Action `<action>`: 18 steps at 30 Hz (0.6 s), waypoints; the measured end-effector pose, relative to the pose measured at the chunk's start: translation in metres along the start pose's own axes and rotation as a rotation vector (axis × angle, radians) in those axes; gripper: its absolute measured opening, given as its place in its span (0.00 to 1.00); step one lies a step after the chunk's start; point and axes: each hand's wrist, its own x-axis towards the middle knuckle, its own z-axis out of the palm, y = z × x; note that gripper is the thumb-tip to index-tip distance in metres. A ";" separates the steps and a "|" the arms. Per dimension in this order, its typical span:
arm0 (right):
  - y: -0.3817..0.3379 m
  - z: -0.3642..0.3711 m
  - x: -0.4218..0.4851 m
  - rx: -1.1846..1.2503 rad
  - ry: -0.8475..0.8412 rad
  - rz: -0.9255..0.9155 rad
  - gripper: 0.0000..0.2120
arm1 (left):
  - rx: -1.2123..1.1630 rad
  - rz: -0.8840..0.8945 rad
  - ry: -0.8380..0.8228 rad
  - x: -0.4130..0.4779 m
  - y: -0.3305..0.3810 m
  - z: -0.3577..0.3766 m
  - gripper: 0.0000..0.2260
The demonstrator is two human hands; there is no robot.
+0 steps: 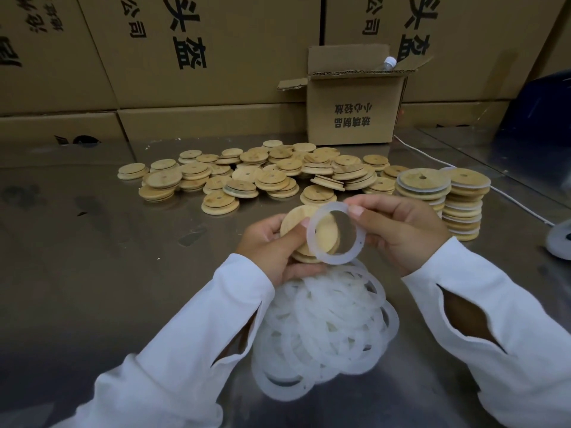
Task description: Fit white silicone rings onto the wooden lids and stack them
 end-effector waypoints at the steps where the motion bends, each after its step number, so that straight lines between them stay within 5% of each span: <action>1: 0.001 0.002 0.000 -0.019 0.040 -0.018 0.10 | 0.002 -0.019 -0.008 0.000 0.001 0.001 0.05; 7: 0.005 0.011 -0.001 -0.128 0.220 -0.042 0.11 | 0.002 -0.116 -0.106 0.000 0.002 0.004 0.22; 13: 0.002 0.018 -0.007 -0.285 0.262 -0.210 0.10 | 0.102 -0.007 -0.230 -0.005 -0.002 0.004 0.06; 18: 0.005 0.020 -0.009 -0.455 0.324 -0.306 0.07 | 0.060 0.026 -0.253 -0.003 -0.003 0.002 0.08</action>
